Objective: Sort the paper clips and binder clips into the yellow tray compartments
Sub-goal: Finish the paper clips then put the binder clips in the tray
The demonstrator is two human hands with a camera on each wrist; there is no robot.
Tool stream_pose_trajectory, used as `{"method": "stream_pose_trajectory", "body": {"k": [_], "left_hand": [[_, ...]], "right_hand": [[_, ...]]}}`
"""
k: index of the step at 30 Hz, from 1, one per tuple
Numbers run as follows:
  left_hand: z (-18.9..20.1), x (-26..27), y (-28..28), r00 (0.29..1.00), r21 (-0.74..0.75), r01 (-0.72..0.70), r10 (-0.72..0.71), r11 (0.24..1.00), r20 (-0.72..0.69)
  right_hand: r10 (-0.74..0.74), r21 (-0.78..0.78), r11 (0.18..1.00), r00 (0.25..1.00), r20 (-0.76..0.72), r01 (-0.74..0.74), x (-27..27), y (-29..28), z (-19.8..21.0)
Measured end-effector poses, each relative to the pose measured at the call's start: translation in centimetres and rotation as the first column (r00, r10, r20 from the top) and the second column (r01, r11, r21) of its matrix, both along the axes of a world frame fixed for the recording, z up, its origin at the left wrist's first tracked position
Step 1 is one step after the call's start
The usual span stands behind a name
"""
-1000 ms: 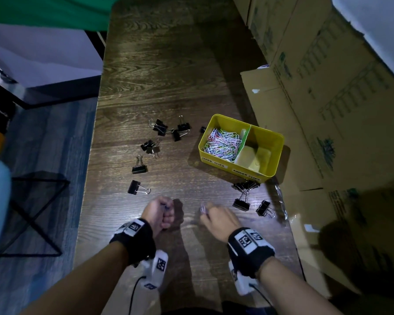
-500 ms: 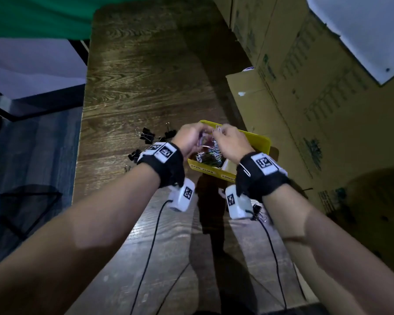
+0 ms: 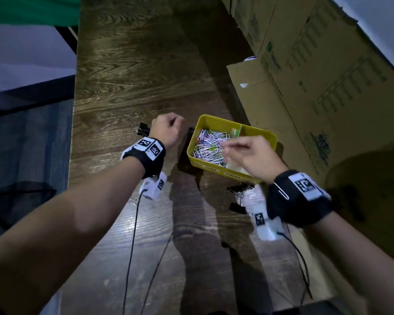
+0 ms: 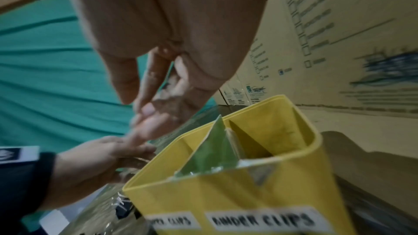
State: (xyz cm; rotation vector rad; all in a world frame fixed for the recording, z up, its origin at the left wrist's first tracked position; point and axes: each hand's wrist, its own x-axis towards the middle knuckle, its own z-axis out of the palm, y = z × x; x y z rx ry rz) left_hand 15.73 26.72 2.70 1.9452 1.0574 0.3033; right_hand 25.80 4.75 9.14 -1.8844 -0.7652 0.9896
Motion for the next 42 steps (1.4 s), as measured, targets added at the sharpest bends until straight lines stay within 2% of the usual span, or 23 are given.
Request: {"method": "stream_pose_trajectory", "body": {"k": [2,3,5,6,8,10,11,12,14,16,17,20,21,24,25,26,28,31,33,35,37,40,42], "left_hand": [[-0.8,0.6,0.7,0.947,0.189,0.27,-0.225,0.944,-0.231],[-1.2,1.1,0.9,0.894,0.198,0.409,-0.346,0.891,-0.286],[-2.5,2.3,1.2,0.776,0.149,0.603,-0.532,0.784,-0.34],[-3.4,2.9,1.6,0.723,0.122,0.656,-0.574,0.745,-0.385],[-4.7,3.6,1.8,0.617,0.083,0.722,-0.585,0.687,-0.526],[-5.5,3.6,1.9,0.476,0.033,0.772,-0.543,0.635,-0.692],[-5.9,3.3,1.8,0.442,0.016,0.776,-0.525,0.63,-0.728],[-6.1,2.7,1.5,0.454,0.028,0.774,-0.523,0.633,-0.722],[-6.2,0.6,0.8,0.557,0.117,0.741,-0.508,0.661,-0.657],[-6.7,-1.9,0.0,0.636,0.202,0.707,-0.484,0.678,-0.601],[-6.9,-3.2,-0.5,0.641,0.216,0.709,-0.485,0.672,-0.595],[-6.9,-6.0,-1.9,0.607,0.273,0.769,-0.526,0.578,-0.596],[-6.5,-6.3,-1.8,0.627,0.315,0.762,-0.522,0.566,-0.578],[-5.2,-4.8,0.5,0.779,0.435,0.598,-0.361,0.674,-0.512],[-4.8,-4.0,1.6,0.8,0.443,0.543,-0.279,0.714,-0.531],[-4.5,-3.4,2.8,0.791,0.424,0.507,-0.209,0.75,-0.575],[-4.4,-2.4,4.8,0.713,0.308,0.472,-0.153,0.826,-0.684],[-5.3,-2.4,5.6,0.58,0.065,0.492,-0.271,0.868,-0.768],[-6.0,-3.1,4.5,0.566,0.038,0.53,-0.32,0.847,-0.76],[-6.4,-4.0,2.4,0.596,0.095,0.568,-0.329,0.818,-0.732],[-6.6,-5.1,0.1,0.623,0.127,0.611,-0.376,0.782,-0.686],[-6.3,-6.9,-3.6,0.584,0.096,0.692,-0.477,0.715,-0.657],[-5.8,-8.1,-5.3,0.569,0.085,0.726,-0.528,0.682,-0.63]], "right_hand": [[0.125,-0.073,0.989,0.989,-0.075,-0.131,-0.9,-1.9,0.2],[0.203,-0.152,0.967,0.979,-0.023,-0.204,-1.3,-2.7,-0.3],[0.339,-0.343,0.905,0.914,0.224,-0.252,-1.8,-3.8,-2.1],[0.383,-0.423,0.88,0.849,0.365,-0.215,-1.9,-4.1,-3.2],[0.371,-0.474,0.877,0.732,0.572,-0.074,-1.9,-3.8,-5.0],[0.324,-0.46,0.887,0.666,0.672,0.034,-1.7,-2.9,-5.3],[0.328,-0.468,0.883,0.648,0.687,0.049,-1.6,-2.3,-5.1],[0.351,-0.484,0.874,0.632,0.691,0.044,-1.4,-1.9,-4.9],[0.402,-0.507,0.862,0.597,0.694,0.008,-1.1,-1.2,-4.0],[0.379,-0.474,0.881,0.581,0.72,0.012,-0.1,-0.7,-3.1],[0.345,-0.44,0.898,0.569,0.746,0.032,0.7,-0.4,-2.5],[0.288,-0.388,0.917,0.521,0.803,0.09,2.9,0.6,-1.3],[0.291,-0.395,0.913,0.511,0.809,0.105,3.5,0.9,-1.2],[0.306,-0.426,0.894,0.508,0.805,0.137,4.9,1.5,-2.1],[0.302,-0.437,0.887,0.528,0.793,0.149,5.2,1.5,-2.5],[0.298,-0.461,0.871,0.563,0.771,0.17,5.5,1.5,-2.9],[0.272,-0.499,0.84,0.634,0.724,0.21,5.7,1.5,-3.5],[0.192,-0.463,0.849,0.67,0.718,0.253,5.4,1.3,-4.0],[0.093,-0.356,0.902,0.694,0.714,0.245,4.9,0.6,-4.4],[0.018,-0.195,0.969,0.746,0.666,0.15,4.0,-0.9,-5.1],[0.042,-0.113,0.993,0.794,0.607,0.034,3.0,-2.8,-6.5],[0.117,-0.169,0.985,0.834,0.539,-0.029,0.7,-5.8,-9.2],[0.048,-0.186,0.981,0.846,0.531,0.061,-1.3,-7.7,-10.4]]}}
